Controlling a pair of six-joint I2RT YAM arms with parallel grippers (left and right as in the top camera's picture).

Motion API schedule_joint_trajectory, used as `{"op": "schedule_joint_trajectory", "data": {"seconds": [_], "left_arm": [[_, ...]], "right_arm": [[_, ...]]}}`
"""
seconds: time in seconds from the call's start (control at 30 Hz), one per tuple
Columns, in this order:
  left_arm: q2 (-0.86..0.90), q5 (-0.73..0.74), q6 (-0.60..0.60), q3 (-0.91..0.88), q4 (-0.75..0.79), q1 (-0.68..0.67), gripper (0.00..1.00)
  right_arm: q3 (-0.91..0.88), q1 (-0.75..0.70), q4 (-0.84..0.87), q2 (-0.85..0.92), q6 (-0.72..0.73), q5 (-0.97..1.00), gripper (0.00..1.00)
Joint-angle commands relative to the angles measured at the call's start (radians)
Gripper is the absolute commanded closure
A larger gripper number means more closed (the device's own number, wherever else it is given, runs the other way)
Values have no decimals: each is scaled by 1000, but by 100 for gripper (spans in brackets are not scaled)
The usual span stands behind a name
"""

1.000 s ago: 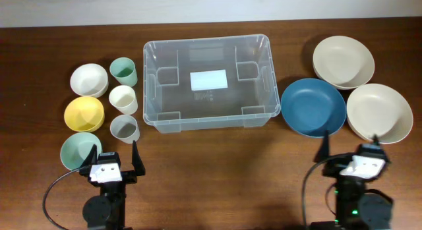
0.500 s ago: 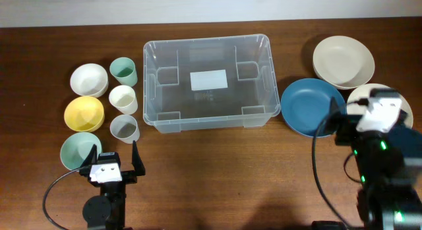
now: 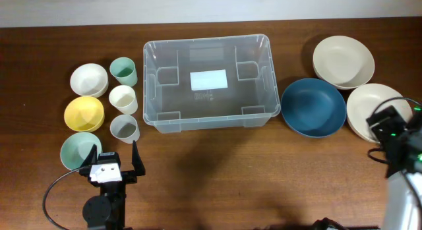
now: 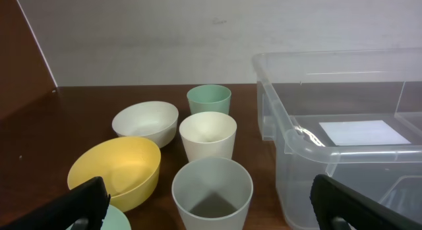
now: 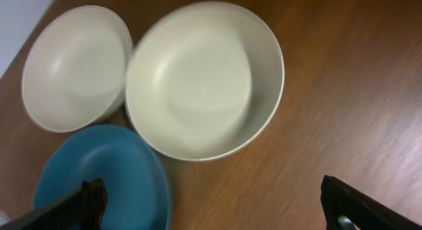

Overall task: Pack container
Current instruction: 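Move the right gripper to the rim of the front cream bowl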

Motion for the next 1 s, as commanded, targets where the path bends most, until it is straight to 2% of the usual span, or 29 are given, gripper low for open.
{"op": "schedule_joint_trajectory", "data": {"seconds": [0.0, 0.13, 0.27, 0.4, 0.7, 0.97], "left_arm": [[-6, 3, 16, -3, -5, 1, 0], [-6, 4, 16, -3, -5, 1, 0], [-6, 4, 16, -3, -5, 1, 0], [-6, 4, 16, -3, -5, 1, 0], [-6, 3, 16, -3, -5, 1, 0], [-6, 4, 16, -3, -5, 1, 0]], "right_arm": [[6, -139, -12, 75, 41, -301, 1], [6, -275, -45, 184, 44, -339, 1], [6, -329, -36, 283, 34, -348, 1], [6, -319, 44, 370, -69, -435, 1], [6, -314, 159, 513, -69, -435, 2], [6, -314, 229, 531, -50, -418, 1]]}}
